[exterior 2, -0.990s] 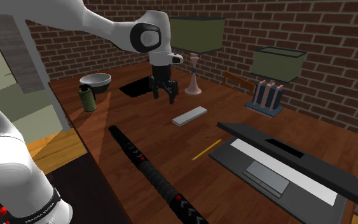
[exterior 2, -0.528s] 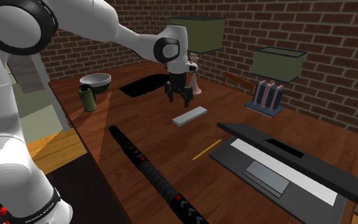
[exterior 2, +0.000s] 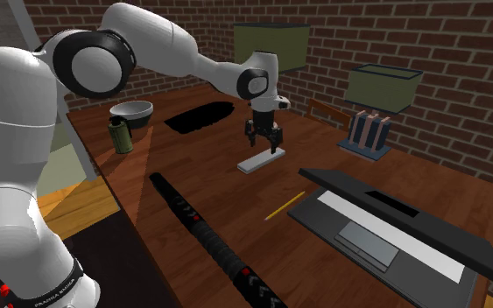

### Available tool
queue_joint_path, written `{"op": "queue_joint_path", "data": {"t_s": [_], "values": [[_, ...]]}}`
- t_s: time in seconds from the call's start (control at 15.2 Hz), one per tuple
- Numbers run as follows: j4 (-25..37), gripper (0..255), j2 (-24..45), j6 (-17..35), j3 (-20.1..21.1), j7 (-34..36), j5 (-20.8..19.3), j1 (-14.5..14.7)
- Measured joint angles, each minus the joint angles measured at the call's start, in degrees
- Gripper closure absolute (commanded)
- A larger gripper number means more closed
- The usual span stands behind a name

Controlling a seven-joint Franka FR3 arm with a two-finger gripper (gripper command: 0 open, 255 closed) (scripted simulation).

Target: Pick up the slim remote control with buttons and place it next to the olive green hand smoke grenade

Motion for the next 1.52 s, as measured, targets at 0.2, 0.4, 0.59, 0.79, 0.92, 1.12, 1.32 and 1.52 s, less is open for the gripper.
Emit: {"op": "queue_joint_path", "data": {"t_s": [0.2, 0.4, 0.59, 0.79, 0.92, 1.12, 1.32, 1.52], "values": [[0.0, 0, 1.5, 1.5, 0.0, -0.1, 0.1, -0.1], [-0.8, 0, 2.6, 3.4, 0.1, -0.2, 0.2, -0.1], [-1.3, 0, 2.8, 4.2, 0.1, -0.1, 0.2, -0.1], [-1.4, 0, 2.9, 4.3, 0.1, -0.2, 0.2, -0.2], [-1.4, 255, 2.9, 4.3, 0.1, -0.2, 0.2, -0.2], [-1.4, 255, 2.8, 4.3, 0.1, -0.2, 0.2, -0.2], [-1.4, 255, 2.9, 4.3, 0.1, -0.2, 0.2, -0.2], [-1.3, 255, 2.9, 4.3, 0.1, -0.2, 0.2, -0.2]]}}
